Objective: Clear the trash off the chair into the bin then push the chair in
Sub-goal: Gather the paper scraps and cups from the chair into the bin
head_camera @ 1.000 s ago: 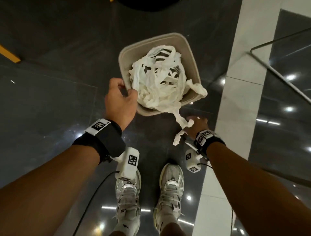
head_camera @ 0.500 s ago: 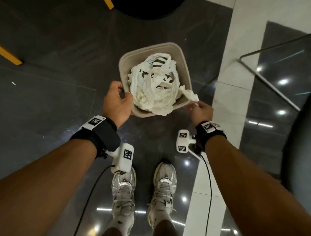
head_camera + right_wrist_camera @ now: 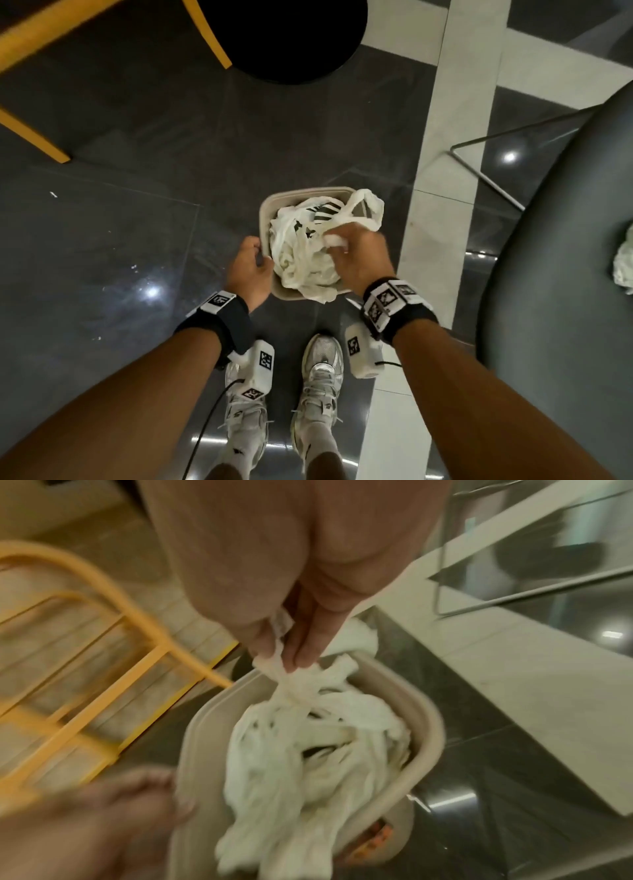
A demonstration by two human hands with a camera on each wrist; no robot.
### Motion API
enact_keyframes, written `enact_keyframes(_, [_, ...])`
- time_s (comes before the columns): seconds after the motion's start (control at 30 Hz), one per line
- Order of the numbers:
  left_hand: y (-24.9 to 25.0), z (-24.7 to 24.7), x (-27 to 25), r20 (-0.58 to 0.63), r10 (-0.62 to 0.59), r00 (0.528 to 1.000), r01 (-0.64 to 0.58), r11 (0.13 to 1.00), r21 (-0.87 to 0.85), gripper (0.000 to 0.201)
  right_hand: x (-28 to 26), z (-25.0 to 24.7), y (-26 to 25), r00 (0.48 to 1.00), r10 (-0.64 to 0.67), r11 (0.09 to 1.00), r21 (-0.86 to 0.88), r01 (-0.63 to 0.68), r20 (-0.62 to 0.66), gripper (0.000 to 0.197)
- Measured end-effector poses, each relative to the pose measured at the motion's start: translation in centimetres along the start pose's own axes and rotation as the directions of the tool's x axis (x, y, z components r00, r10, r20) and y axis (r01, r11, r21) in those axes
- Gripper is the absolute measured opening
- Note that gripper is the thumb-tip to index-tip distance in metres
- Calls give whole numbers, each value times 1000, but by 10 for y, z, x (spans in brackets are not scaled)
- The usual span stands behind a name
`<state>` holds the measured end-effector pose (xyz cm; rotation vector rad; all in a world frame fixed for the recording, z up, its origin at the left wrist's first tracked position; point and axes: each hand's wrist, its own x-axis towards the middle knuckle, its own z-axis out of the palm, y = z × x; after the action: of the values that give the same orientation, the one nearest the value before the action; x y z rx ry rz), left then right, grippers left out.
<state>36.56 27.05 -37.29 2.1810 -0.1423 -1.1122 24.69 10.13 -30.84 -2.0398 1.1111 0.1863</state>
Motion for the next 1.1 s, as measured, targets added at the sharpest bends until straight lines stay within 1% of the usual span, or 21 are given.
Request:
enact_keyframes(0.03, [-2,3,1,12,7,1000,-7,1000,-12,19,2,16,-3,990,-41,997,-61,50,136,26])
enact_keyframes(0.07, [-5,6,2,29,8,1000,-7,1000,-20,20,4,32,-3,968,-35,990,-121,67,247,27])
enact_keyframes(0.13, [-10,8,4,45,7,999,-7,1000,-9,21,6,57,2,913,64,969,-242,39,403,29])
enact_keyframes(0.2, [-16,9,4,69,9,998,-10,1000,12,21,0,69,10,856,164,950,-312,-4,490,34])
enact_keyframes(0.23, [-16,9,2,96,18,995,-21,999,29,22,-4,71,12,841,183,947,-320,-12,509,36])
enact_keyframes(0.27, [-15,8,0,126,22,992,-27,999,42,24,-8,71,12,838,184,947,-321,-11,513,39])
enact_keyframes(0.33, [-12,6,-3,153,-5,988,-4,998,63,33,-15,64,6,868,158,952,-307,-7,470,45])
enact_keyframes(0.4, [5,0,-10,131,-33,991,19,994,112,45,-22,47,-7,893,143,963,-270,-25,427,46])
enact_keyframes(0.47, [32,-9,-22,84,-40,996,24,984,177,47,-28,22,-21,921,123,980,-191,-54,371,43])
enact_keyframes(0.53, [62,-18,-39,79,-37,996,19,977,214,46,-37,-12,-31,960,113,993,-75,-97,256,41])
enact_keyframes(0.6, [97,-26,-56,96,1,995,-26,966,259,41,-46,-51,-40,977,139,990,7,-142,164,39])
enact_keyframes(0.67, [136,-28,-75,123,63,990,-99,945,312,35,-57,-93,-45,976,166,984,44,-174,141,37])
enact_keyframes(0.77, [198,-13,-102,167,194,967,-246,884,397,30,-78,-163,-41,987,147,981,118,-154,71,30])
enact_keyframes(0.8, [218,-2,-113,195,238,951,-299,868,397,27,-86,-184,-33,989,142,980,136,-145,33,28])
enact_keyframes(0.87, [252,27,-136,275,304,912,-395,830,393,25,-105,-224,-8,982,184,966,191,-172,-49,26])
enact_keyframes(0.93, [280,65,-157,371,372,851,-506,769,390,30,-122,-260,30,960,246,943,262,-205,-136,24])
enact_keyframes(0.97, [291,87,-166,423,409,809,-568,729,381,35,-132,-276,51,942,285,931,284,-230,-174,23])
enact_keyframes(1.03, [312,134,-182,532,458,712,-687,611,393,48,-154,-305,95,895,366,906,315,-282,-254,21])
enact_keyframes(1.1, [328,181,-199,634,461,621,-780,445,441,64,-179,-326,139,819,452,883,307,-354,-353,25])
